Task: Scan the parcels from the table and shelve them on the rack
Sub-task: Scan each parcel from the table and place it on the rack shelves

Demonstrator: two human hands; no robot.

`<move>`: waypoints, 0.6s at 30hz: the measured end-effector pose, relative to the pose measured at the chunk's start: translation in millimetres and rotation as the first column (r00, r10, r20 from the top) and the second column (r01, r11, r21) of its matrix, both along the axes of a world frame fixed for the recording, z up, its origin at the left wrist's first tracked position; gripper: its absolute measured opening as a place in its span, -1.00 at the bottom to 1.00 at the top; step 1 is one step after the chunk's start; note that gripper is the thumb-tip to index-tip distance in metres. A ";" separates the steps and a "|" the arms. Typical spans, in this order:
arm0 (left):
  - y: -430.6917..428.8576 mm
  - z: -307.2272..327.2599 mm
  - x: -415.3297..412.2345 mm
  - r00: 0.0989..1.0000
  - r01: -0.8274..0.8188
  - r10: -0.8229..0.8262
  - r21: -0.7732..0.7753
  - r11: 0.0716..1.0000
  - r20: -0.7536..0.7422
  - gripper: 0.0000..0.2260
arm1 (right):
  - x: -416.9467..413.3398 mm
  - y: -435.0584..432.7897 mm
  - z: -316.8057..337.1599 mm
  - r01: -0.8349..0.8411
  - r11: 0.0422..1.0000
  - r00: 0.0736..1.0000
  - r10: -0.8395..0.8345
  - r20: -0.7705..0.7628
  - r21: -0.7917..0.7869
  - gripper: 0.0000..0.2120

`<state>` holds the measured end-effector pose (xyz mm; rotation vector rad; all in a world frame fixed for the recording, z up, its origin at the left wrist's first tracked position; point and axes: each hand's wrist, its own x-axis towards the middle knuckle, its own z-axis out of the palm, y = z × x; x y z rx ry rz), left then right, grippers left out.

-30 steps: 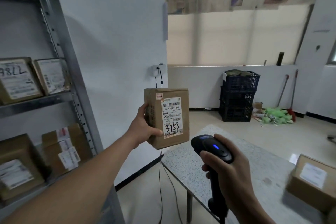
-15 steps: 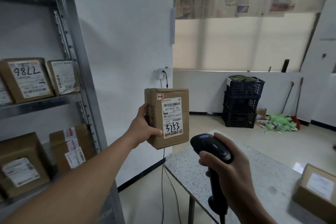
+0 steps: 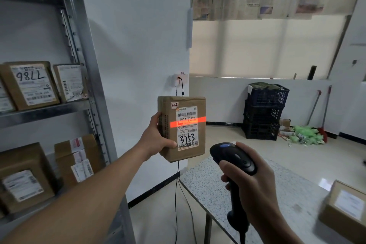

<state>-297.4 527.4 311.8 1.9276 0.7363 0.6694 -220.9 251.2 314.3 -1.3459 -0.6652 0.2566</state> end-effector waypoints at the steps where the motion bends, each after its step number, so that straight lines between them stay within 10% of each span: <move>1: -0.1 0.0 -0.9 1.000 -0.002 0.002 0.003 1.000 -0.001 0.00 | -0.5 -0.3 0.6 -0.001 1.000 1.000 0.001 0.001 0.003 -0.47; 18: -3.2 10.3 -61.9 0.992 -0.126 0.127 -0.029 0.992 0.020 0.06 | -25.8 2.0 15.4 -0.104 0.994 0.988 0.102 0.112 0.014 -0.57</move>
